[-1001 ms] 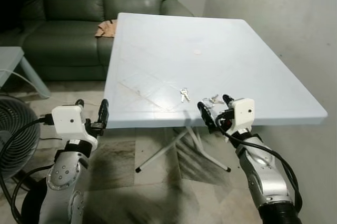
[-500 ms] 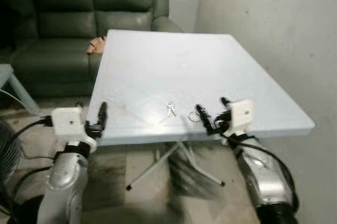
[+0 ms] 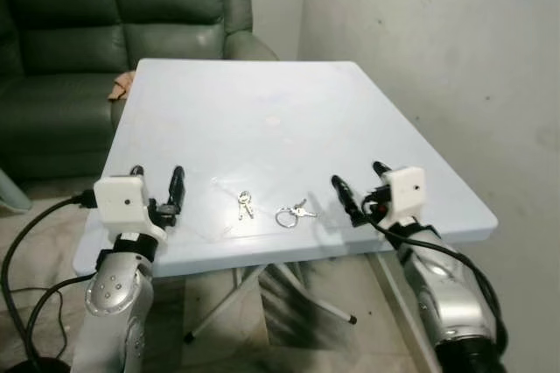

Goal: Hang keys on a hook

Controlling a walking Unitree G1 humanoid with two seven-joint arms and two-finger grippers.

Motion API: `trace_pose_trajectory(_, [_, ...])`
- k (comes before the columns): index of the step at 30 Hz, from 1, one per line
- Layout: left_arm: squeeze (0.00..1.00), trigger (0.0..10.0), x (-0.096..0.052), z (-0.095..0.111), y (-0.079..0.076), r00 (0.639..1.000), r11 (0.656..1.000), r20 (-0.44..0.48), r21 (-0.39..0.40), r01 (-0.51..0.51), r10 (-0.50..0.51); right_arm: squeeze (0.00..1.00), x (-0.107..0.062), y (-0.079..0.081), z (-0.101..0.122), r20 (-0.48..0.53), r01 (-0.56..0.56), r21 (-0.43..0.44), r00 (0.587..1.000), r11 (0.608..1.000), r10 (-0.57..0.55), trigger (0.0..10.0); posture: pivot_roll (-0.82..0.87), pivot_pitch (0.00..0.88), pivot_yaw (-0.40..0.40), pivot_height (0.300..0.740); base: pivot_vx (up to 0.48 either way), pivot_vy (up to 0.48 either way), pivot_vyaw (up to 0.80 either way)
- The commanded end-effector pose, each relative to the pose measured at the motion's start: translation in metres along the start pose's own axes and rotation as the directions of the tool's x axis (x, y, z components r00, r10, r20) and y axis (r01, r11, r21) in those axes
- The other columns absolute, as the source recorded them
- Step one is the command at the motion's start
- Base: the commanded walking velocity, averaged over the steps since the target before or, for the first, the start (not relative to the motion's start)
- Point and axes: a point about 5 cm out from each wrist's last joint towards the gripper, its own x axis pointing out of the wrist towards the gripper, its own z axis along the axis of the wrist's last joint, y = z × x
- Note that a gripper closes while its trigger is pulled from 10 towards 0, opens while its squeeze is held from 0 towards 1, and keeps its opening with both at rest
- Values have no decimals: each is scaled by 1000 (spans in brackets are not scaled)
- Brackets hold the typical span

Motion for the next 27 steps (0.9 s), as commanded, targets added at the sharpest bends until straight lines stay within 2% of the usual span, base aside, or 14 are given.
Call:
trace_pose_trajectory(1, [0,10000,0,-1,0,1000,1000,-5,9,-4,4,0,2,-2,5,11,-9,-23,1000,1000,9,10000,-95,0,-59,740,0,0,800])
trace_pose_trajectory(16, [0,10000,2,-4,-3,1000,1000,-16,18,-4,5,0,4,-3,8,21,-20,-45,1000,999,21,10000,-95,0,-63,740,0,0,800])
trace_pose_trajectory(21, [0,10000,2,-11,-10,998,998,-61,48,34,-31,0,5,-6,9,20,4,-16,1000,1000,-4,10000,-95,0,-64,740,0,0,0])
trace_pose_trajectory(26, [0,10000,2,-15,-19,994,996,-82,32,78,-75,0,6,-10,8,2,18,-41,1000,999,-18,10000,-95,0,-63,740,0,0,0])
trace_pose_trajectory(27, [0,10000,2,-13,-20,994,996,-76,32,80,-78,0,8,-17,7,-28,73,-85,997,994,-76,10000,-95,0,-63,740,0,0,0])
